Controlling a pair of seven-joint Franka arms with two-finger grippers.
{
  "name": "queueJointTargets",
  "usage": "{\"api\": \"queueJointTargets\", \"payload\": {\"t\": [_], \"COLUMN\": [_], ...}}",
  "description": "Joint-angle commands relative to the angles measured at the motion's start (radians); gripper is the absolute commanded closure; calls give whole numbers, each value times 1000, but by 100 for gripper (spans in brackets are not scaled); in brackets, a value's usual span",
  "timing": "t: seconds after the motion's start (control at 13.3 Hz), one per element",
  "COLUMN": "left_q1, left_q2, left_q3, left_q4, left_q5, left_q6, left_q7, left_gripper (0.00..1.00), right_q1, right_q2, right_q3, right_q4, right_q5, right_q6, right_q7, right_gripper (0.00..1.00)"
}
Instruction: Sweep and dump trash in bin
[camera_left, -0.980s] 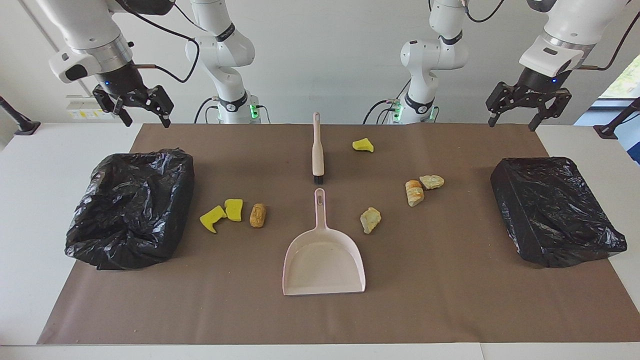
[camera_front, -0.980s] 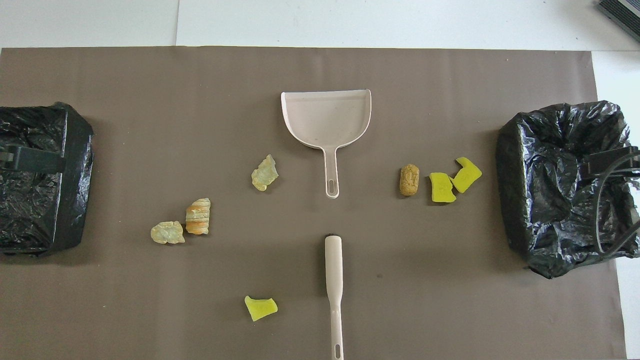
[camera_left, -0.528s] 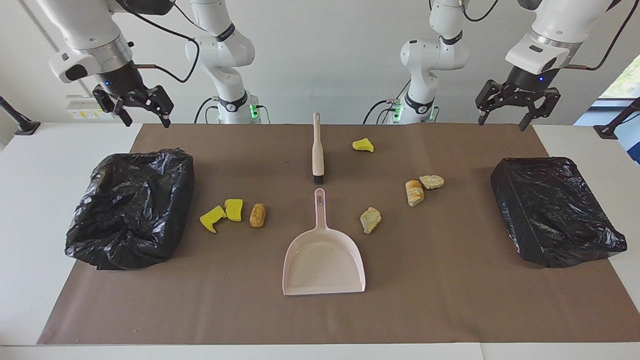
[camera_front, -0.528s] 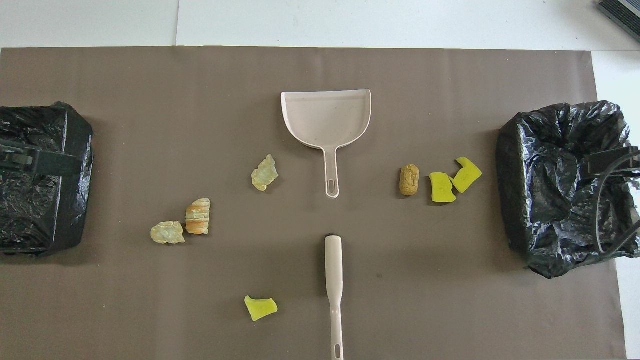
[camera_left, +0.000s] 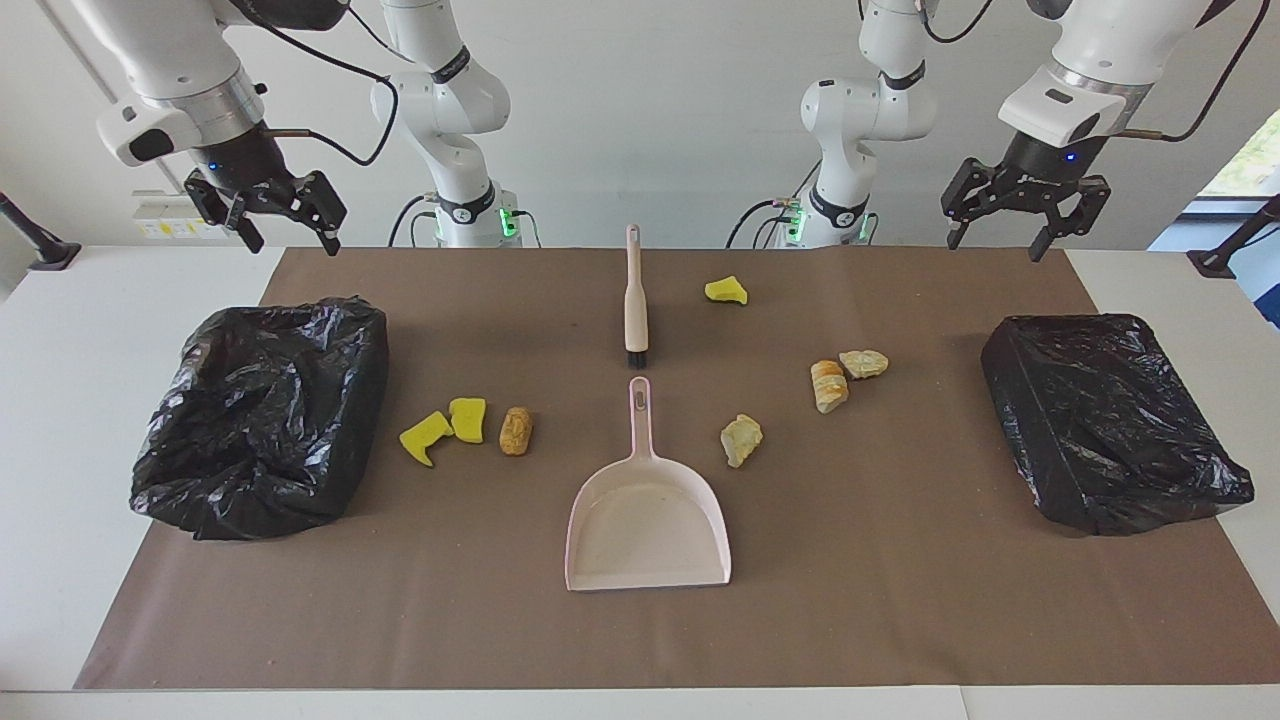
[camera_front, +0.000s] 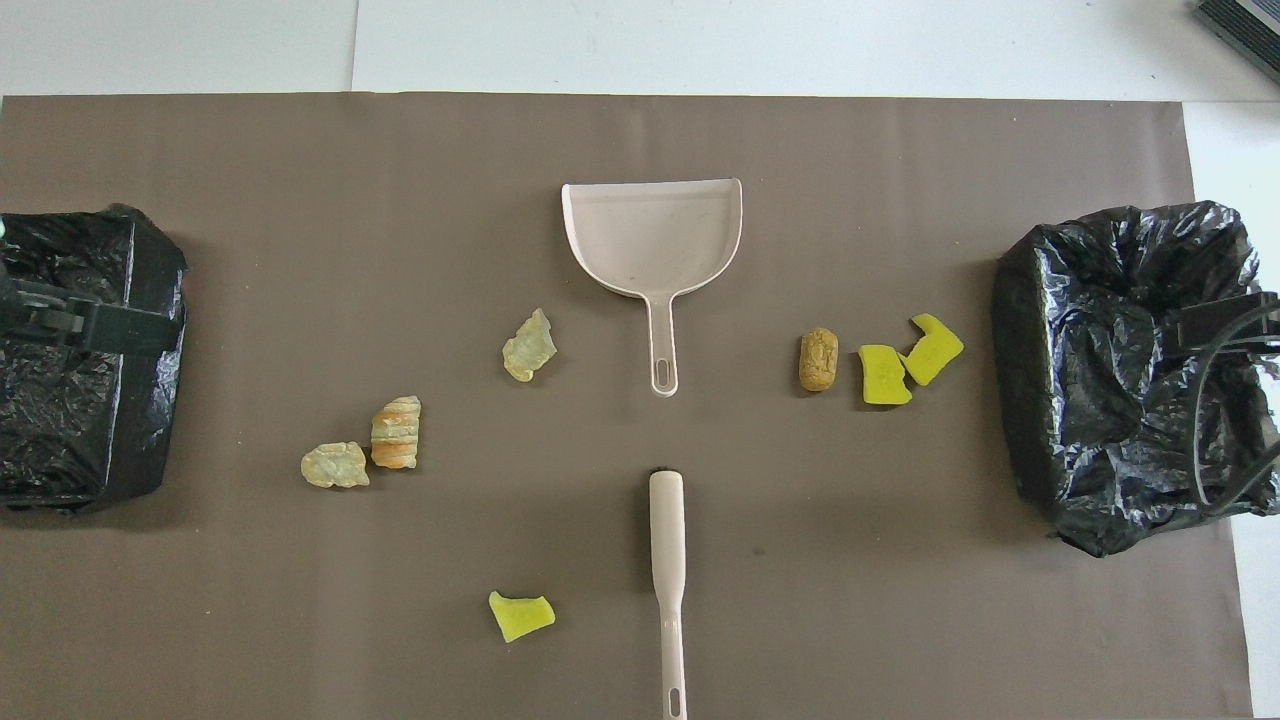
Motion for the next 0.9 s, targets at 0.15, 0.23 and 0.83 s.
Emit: {"api": "queueJointTargets", "payload": {"t": [0.15,0.23,0.83], "left_q1": [-87,-111,-338], "left_q2": [-29,-34,-144], "left_q3": [-19,-19,-22], "left_q4": [-17,-26,-265], "left_q5": [-14,-14,-16], "left_q6": [-21,-21,5], "left_q7": [-67,-113,-351], "left_gripper": [0,0,0], "right_q1": [-2,-1,3], "right_q2": [-26,-26,-27], "right_q3": [13,13,15], "right_q4": [-32,-32,-32], "right_q5": [-8,-4,-8], "right_q6": [15,15,9], "right_q7": [-7,-8,-7], "right_gripper": [0,0,0]}}
